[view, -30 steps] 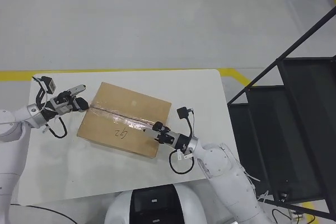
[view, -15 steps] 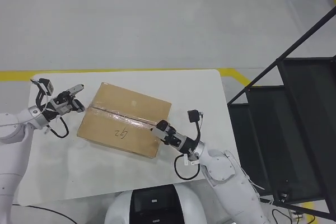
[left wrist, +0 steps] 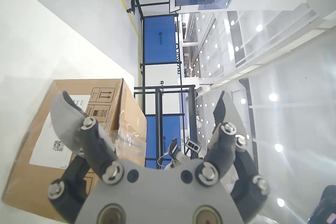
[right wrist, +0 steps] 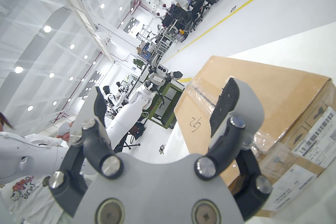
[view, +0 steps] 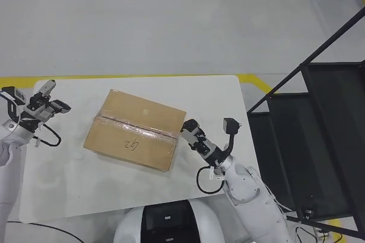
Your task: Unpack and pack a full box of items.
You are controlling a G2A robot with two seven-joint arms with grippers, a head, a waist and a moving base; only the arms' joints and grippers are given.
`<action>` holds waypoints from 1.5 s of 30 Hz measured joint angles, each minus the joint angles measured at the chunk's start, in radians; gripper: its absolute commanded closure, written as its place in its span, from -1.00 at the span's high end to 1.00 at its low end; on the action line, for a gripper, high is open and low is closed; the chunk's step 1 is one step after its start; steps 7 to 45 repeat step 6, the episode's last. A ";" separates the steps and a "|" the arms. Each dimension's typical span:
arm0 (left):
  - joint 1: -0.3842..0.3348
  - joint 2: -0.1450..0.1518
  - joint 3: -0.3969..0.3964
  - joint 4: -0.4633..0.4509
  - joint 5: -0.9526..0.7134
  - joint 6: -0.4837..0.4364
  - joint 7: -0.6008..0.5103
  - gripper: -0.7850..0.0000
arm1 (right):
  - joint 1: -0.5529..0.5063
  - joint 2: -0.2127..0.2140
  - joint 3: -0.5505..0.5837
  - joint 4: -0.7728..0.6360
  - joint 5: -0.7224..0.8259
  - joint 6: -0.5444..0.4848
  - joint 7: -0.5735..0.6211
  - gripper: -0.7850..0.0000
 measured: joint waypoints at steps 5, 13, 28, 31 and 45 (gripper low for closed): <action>-0.001 0.000 0.001 0.001 0.001 -0.001 0.000 1.00 | 0.000 0.000 0.000 0.000 0.000 0.000 0.002 1.00; -0.001 0.000 0.001 0.001 0.001 -0.001 0.000 1.00 | 0.000 0.000 0.000 0.000 0.000 0.000 0.002 1.00; -0.001 0.000 0.001 0.001 0.001 -0.001 0.000 1.00 | 0.000 0.000 0.000 0.000 0.000 0.000 0.002 1.00; -0.001 0.000 0.001 0.001 0.001 -0.001 0.000 1.00 | 0.000 0.000 0.000 0.000 0.000 0.000 0.002 1.00; -0.001 0.000 0.001 0.001 0.001 -0.001 0.000 1.00 | 0.000 0.000 0.000 0.000 0.000 0.000 0.002 1.00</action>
